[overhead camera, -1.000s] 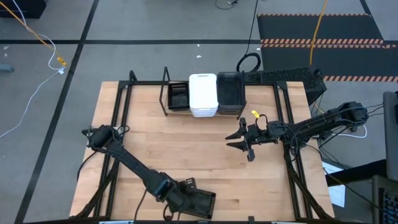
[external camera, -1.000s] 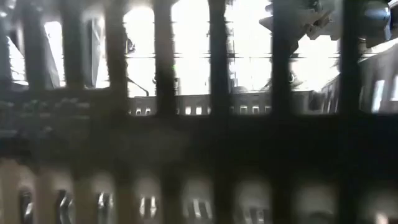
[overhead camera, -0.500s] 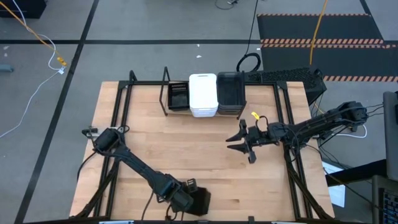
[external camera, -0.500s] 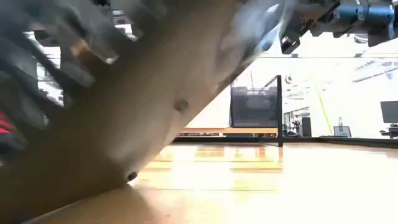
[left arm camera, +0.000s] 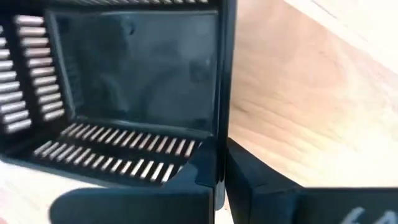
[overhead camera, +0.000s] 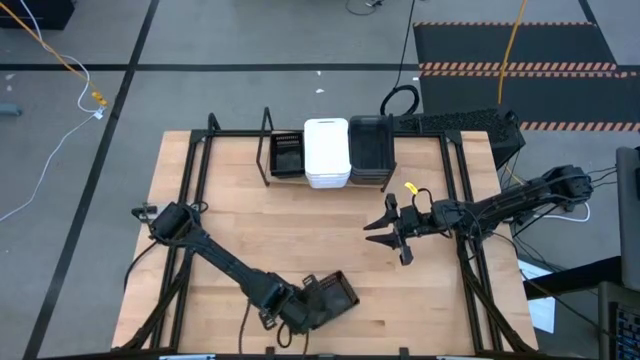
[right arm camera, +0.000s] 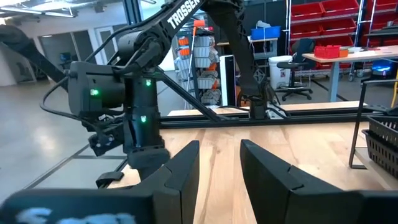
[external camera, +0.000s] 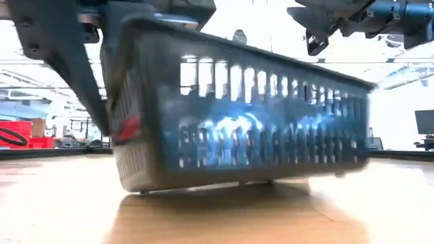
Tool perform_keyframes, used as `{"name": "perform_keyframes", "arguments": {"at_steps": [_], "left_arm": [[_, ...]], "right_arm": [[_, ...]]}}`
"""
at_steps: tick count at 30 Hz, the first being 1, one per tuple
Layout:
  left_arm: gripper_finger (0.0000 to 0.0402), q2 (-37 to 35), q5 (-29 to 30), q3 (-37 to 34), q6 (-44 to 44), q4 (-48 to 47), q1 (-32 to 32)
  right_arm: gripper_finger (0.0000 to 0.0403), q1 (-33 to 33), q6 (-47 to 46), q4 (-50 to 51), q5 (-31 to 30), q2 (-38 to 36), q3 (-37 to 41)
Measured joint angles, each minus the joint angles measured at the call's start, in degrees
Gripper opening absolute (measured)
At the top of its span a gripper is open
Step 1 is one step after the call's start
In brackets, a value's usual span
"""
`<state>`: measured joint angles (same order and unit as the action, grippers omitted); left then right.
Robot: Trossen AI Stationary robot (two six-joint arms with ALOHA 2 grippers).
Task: Stack baskets on shelf by color
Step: Stack the black bin into the black bin on the shelf
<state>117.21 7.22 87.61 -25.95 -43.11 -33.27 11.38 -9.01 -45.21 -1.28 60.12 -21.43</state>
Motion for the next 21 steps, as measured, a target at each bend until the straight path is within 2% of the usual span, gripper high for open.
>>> {"name": "perform_keyframes", "arguments": {"at_steps": [5, 8, 11, 16, 21], "left_arm": [[0.0018, -2.01, 1.75, -0.04, 11.7, -1.22, 1.78], [0.0013, -6.43, 4.88, -0.04, 18.01, -2.08, 2.76], [0.0008, -12.8, 6.87, -0.04, 23.63, -3.95, 4.3], [0.0022, -26.61, 9.71, 0.04, 27.02, -12.69, 8.71], [0.0008, -38.18, 16.87, 0.04, 27.97, -22.48, 17.5]], "right_arm": [[0.0109, 0.0, -0.34, -0.1, -0.02, 0.0, 0.02], [0.0109, 0.0, -0.35, -0.37, 0.0, -0.01, 0.02], [0.0109, 0.0, -0.35, 0.02, -0.04, -0.02, 0.02], [0.0109, 0.0, 0.37, 0.2, -0.07, -0.02, 0.0], [0.0109, 0.0, 0.71, 0.57, -0.09, -0.02, 0.0]]}}
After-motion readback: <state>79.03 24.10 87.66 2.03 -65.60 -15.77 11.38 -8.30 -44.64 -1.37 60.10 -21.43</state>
